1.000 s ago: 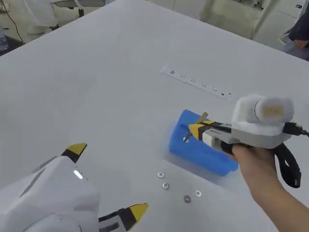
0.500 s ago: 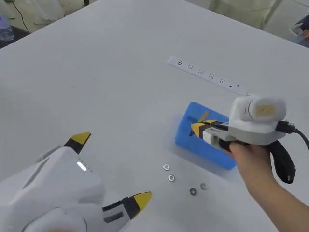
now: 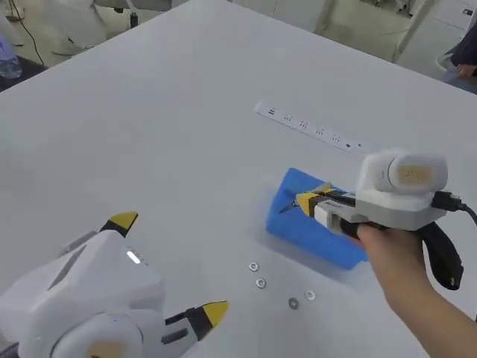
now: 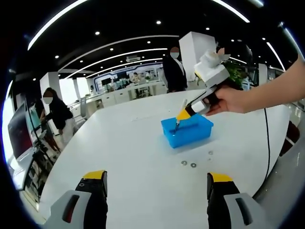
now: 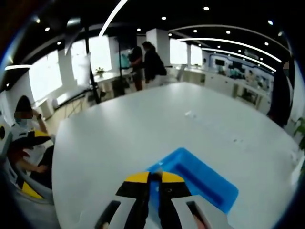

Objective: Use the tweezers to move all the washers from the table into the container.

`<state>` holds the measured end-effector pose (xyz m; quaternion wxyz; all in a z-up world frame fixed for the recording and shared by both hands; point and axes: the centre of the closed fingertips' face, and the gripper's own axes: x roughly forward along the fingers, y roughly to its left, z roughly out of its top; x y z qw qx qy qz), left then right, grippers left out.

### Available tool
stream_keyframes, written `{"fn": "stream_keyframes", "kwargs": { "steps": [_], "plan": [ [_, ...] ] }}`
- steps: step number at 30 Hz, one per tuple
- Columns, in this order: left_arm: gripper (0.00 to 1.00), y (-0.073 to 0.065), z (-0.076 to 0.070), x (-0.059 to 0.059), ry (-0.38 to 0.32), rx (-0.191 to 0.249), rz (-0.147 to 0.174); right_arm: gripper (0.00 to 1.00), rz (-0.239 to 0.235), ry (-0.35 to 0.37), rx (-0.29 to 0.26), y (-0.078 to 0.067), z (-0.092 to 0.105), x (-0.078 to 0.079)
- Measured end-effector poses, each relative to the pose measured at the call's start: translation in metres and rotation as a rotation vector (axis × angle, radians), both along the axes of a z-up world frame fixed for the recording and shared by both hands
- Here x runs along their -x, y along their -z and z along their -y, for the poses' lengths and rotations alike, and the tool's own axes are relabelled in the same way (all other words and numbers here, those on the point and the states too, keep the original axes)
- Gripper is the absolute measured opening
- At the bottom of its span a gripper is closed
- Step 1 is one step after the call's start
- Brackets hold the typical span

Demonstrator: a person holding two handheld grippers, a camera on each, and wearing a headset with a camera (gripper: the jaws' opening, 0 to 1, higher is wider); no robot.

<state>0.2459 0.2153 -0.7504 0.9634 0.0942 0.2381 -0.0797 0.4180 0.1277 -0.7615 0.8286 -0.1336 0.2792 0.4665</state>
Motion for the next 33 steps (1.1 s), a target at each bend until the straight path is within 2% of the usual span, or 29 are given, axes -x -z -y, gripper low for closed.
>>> {"fn": "stream_keyframes", "kwargs": {
  "steps": [4,6,10,14,21,27,33],
  "plan": [
    [0.88,0.0,0.0,0.0,0.001,-0.007,0.0,0.03,0.017,-0.03,-0.002,-0.016,0.003,0.017],
    [0.88,0.001,0.0,0.0,0.002,-0.012,-0.003,0.03,0.021,-0.041,-0.002,-0.02,0.004,0.023],
    [0.88,0.0,0.0,0.0,0.004,-0.013,-0.001,0.02,-0.015,-0.057,-0.009,-0.02,0.004,0.038],
    [0.88,0.001,0.0,0.0,0.004,-0.017,-0.003,0.03,-0.036,-0.075,0.007,-0.014,0.003,0.05],
    [0.87,0.002,0.0,0.0,0.006,-0.018,-0.007,0.03,-0.042,-0.134,0.092,0.01,-0.003,0.071],
    [0.87,0.002,0.0,0.0,0.007,-0.019,-0.008,0.03,-0.05,-0.181,0.16,0.03,-0.006,0.079],
    [0.87,0.002,-0.001,0.0,0.003,-0.019,-0.007,0.03,-0.056,-0.199,0.197,0.039,-0.007,0.08]
  ]
}}
